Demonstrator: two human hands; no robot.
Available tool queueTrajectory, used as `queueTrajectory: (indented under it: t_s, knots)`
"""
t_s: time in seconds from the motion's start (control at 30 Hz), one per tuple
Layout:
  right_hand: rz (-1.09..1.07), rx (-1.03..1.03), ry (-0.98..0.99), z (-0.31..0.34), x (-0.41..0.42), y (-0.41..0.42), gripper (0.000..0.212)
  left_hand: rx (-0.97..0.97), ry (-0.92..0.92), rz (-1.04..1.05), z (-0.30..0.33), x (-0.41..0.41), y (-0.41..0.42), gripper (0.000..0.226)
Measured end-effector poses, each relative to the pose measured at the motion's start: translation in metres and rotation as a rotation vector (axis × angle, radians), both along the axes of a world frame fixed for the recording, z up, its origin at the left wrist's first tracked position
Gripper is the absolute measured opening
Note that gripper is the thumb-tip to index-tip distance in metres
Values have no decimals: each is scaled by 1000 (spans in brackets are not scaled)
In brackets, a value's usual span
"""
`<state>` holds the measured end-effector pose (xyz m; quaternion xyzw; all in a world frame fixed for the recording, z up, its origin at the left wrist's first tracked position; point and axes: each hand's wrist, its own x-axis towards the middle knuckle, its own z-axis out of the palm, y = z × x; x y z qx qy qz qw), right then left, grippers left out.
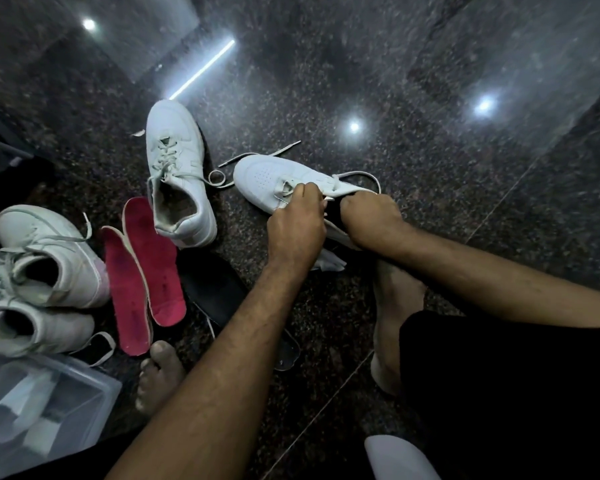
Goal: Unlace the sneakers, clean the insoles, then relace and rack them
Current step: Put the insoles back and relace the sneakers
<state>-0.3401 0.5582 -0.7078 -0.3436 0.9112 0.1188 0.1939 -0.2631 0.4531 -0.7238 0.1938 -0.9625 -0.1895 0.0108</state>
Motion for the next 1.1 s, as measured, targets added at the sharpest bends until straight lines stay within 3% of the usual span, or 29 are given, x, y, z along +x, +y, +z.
queueTrajectory:
  t_s: [0.13,0.27,0.4,0.57,0.67,0.77,0.93,1.1]
  knots:
    - [24,-70,38,-8,0,-1,23,3,20,5,-3,-1,-1,23]
    - [121,-111,94,-14,-3,12,34,12,51,-38,-3,-3,0,19]
    - [78,-162,126,-11,1,23,28,-34,92,-119,2,-7,4,14]
    - [33,-221,111,-9,-6,18,47,-19,84,-109,7,-5,3,20]
    - [69,-172,67,-8,-13,7,29,-7,76,-96,8,6,0,22]
    - [111,-127,30,-9,-9,6,24,21,64,-28,9,12,1,23]
    - [392,-313,63,6,4,25,26,-8,46,32,13,5,4,22]
    - [503,192,-218,24,-9,17,31,-16,18,14,9,5,6,25]
